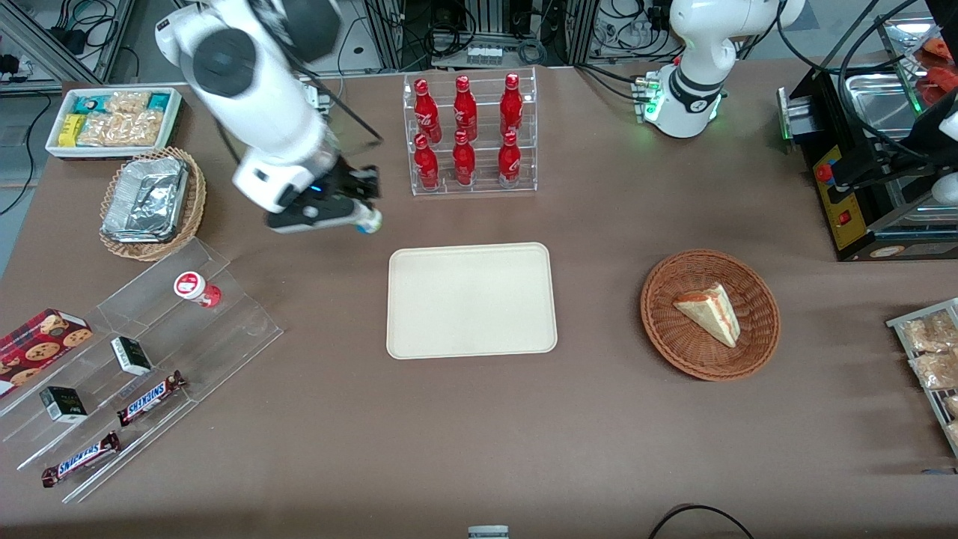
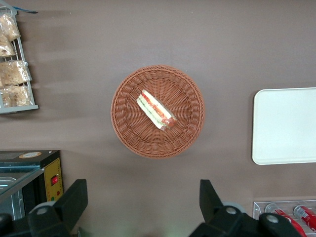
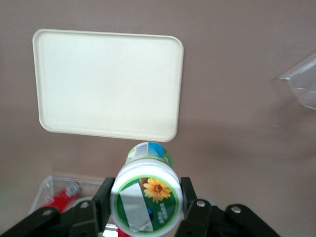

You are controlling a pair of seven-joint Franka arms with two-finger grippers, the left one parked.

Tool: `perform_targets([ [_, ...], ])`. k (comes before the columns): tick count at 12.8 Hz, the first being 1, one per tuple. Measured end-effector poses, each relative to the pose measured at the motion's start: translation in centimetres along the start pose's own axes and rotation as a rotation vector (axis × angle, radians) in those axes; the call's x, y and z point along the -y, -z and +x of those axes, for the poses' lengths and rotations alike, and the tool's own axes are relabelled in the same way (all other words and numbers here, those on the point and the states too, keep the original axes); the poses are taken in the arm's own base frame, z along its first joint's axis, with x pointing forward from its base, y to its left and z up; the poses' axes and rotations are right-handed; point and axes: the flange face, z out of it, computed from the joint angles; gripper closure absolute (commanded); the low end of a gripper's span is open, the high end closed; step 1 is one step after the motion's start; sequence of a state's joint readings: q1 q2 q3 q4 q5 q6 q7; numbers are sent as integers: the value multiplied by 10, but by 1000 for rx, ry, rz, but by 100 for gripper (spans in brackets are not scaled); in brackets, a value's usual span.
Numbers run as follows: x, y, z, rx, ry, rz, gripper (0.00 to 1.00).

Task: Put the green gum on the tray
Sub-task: 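Carry the held green cup over the beige tray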

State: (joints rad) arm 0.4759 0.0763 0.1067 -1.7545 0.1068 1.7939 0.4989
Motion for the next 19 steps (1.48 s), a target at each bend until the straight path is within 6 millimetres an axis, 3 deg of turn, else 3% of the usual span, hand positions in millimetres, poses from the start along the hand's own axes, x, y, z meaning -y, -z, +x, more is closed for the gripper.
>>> perform_targets([
  [3, 15, -45, 22, 2, -24, 10, 100],
  [7, 25, -88, 40, 9, -49, 15, 100],
  [16, 38, -150, 59, 0, -99, 28, 100],
  [19, 66, -180, 53, -53, -116, -12, 100],
])
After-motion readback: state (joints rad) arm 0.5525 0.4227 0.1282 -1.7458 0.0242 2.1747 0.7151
